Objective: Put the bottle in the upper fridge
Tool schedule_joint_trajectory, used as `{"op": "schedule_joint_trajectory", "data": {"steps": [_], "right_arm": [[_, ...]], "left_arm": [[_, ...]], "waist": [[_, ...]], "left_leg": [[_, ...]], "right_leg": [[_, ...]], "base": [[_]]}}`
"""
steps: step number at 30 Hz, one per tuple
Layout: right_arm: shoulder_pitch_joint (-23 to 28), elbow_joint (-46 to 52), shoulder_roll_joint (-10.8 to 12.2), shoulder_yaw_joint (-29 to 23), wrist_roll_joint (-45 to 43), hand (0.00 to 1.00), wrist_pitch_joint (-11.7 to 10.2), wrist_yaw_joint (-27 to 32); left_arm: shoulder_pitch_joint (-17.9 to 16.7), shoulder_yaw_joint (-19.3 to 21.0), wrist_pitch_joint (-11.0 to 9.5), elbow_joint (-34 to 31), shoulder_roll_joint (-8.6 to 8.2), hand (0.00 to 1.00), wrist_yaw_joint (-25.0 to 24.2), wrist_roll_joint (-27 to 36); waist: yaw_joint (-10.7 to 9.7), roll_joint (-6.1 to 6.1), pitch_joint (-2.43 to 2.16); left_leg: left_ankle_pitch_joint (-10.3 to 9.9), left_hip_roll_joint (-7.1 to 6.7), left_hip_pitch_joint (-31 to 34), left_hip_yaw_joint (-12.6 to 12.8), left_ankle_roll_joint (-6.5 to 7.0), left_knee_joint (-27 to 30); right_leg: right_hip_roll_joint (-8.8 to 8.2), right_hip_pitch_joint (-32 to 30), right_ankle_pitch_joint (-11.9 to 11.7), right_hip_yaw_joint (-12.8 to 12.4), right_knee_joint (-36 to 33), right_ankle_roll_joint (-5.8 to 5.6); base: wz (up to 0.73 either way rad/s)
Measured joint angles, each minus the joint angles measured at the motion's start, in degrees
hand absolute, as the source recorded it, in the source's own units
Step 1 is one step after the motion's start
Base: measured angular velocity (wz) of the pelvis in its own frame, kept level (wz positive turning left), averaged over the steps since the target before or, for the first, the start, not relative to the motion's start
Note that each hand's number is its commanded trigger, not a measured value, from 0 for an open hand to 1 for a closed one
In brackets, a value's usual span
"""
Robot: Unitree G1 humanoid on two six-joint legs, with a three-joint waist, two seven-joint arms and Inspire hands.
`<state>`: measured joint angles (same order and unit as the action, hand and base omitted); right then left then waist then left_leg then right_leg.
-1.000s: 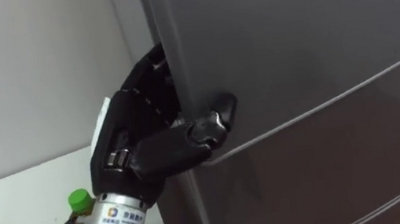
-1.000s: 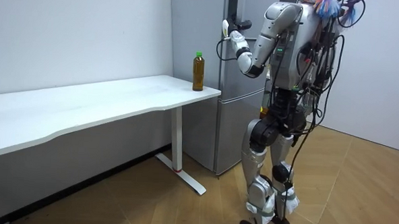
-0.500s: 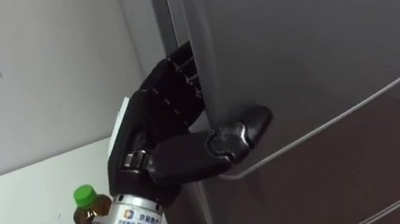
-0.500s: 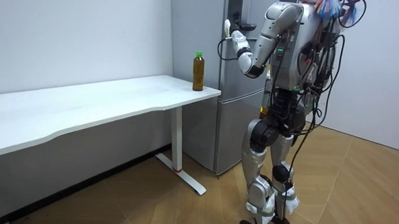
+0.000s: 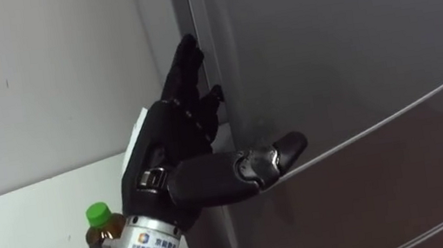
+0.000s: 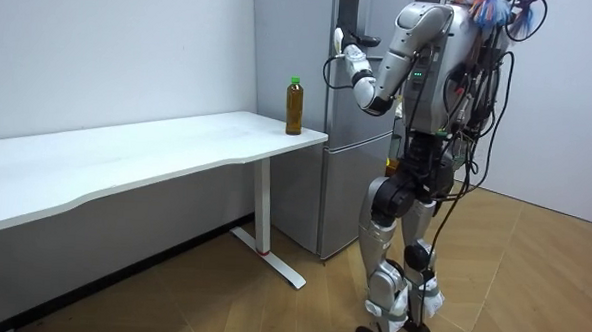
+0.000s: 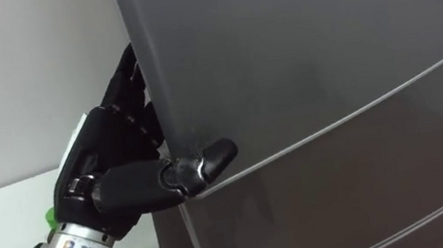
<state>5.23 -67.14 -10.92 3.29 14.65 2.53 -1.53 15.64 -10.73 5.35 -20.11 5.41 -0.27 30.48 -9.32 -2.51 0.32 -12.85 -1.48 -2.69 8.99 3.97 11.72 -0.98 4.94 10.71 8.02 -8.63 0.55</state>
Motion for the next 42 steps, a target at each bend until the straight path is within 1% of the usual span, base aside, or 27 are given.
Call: {"op": "schedule_joint_trajectory", "data": {"steps": [11,13,20,24,25,27,29,31,35,36,37,42], "right_arm": [[0.39,0.48,-0.01,-0.06,0.02,0.0,0.02,-0.03],[0.37,0.49,-0.01,-0.05,0.02,0.0,0.03,0.03],[0.37,0.38,0.0,-0.06,0.16,0.0,0.03,-0.03],[0.38,0.38,0.02,-0.08,0.23,0.0,0.0,-0.1],[0.38,0.38,0.0,-0.09,0.38,0.0,0.0,-0.11],[0.33,0.3,-0.16,-0.09,0.58,0.0,0.01,-0.32],[0.1,-0.11,-0.24,-0.08,0.64,0.0,-0.02,-0.41],[-0.21,-0.68,-0.24,-0.1,0.65,0.0,-0.01,-0.32],[-0.49,-0.96,-0.26,-0.17,0.61,0.0,0.01,-0.25],[-0.8,-1.42,-0.26,-0.17,0.6,0.0,0.0,-0.28],[-1.13,-1.96,-0.34,-0.17,0.58,0.0,0.05,-0.31],[-1.23,-2.34,-0.48,-0.15,0.53,0.0,0.06,-0.42]], "left_arm": [[0.0,-0.02,0.1,0.0,-0.06,0.0,-0.35,0.07],[0.0,-0.26,0.18,0.0,0.01,0.0,-0.42,0.21],[-0.03,-0.81,0.2,0.01,0.06,0.0,-0.96,0.4],[-0.03,-0.79,0.19,0.08,-0.01,0.0,-1.17,0.44],[-0.02,-0.79,0.17,0.21,-0.09,0.0,-1.21,0.45],[-0.02,-0.78,0.09,0.25,-0.13,0.0,-1.21,0.43],[-0.02,-0.77,0.03,0.27,-0.07,0.0,-1.21,0.43],[-0.02,-0.77,0.01,0.29,-0.07,0.0,-1.21,0.42],[-0.03,-0.73,-0.04,0.35,-0.02,0.0,-1.21,0.38],[-0.03,-0.72,-0.09,0.36,0.01,0.0,-1.21,0.37],[-0.03,-0.73,-0.14,0.37,-0.02,0.0,-1.21,0.37],[-0.03,-0.82,-0.4,0.5,-0.05,0.0,-1.21,0.37]], "waist": [[0.02,-0.05,-0.03],[0.01,-0.17,-0.11],[-0.11,-0.26,-0.16],[-0.38,-0.31,-0.13],[-0.4,-0.59,-0.21],[-0.42,-0.72,-0.17],[-0.47,-0.76,-0.09],[-0.54,-0.67,0.05],[-1.16,-0.7,0.19],[-1.39,-0.67,0.22],[-1.41,-0.7,0.2],[-1.47,-0.76,0.22]], "left_leg": [[0.0,0.0,-0.06,0.26,0.0,-0.02],[0.0,0.0,-0.05,0.25,0.0,-0.02],[0.0,0.0,-0.03,0.24,0.0,0.06],[-0.02,0.04,-0.02,0.48,0.02,0.03],[-0.03,0.07,-0.06,0.56,0.03,0.01],[-0.05,0.11,-0.06,0.71,0.04,-0.06],[-0.05,0.38,-0.09,1.81,0.04,-0.2],[-0.05,0.71,-0.33,3.52,0.02,-0.46],[-0.05,0.71,-0.34,3.74,0.03,-0.49],[-0.05,0.74,-0.35,3.99,0.03,-0.49],[-0.05,0.86,-0.4,4.89,0.03,-0.54],[-0.06,0.91,-0.85,6.3,0.05,-1.02]], "right_leg": [[-0.01,0.03,0.0,-0.03,0.0,0.0],[0.0,0.04,0.0,-0.04,-0.01,0.0],[0.0,0.58,-0.01,-0.01,-0.01,-0.01],[0.05,0.57,-0.02,0.0,-0.03,-0.03],[0.07,0.47,-0.06,-0.02,-0.04,-0.06],[0.08,0.19,-0.09,0.0,-0.09,-0.07],[0.07,0.09,-0.15,-0.04,-0.14,-0.09],[0.06,0.04,-0.25,-0.08,-0.17,-0.14],[0.04,0.05,-0.34,-0.11,-0.25,-0.26],[0.04,0.03,-0.35,-0.17,-0.27,-0.27],[0.04,-0.03,-0.35,-0.32,-0.27,-0.29],[0.04,-0.11,-0.48,-1.14,-0.27,-0.5]], "base": [[0.0],[0.0],[0.03],[0.03],[0.0],[0.0],[0.0],[0.0],[0.02],[0.0],[0.0],[-0.08]]}}
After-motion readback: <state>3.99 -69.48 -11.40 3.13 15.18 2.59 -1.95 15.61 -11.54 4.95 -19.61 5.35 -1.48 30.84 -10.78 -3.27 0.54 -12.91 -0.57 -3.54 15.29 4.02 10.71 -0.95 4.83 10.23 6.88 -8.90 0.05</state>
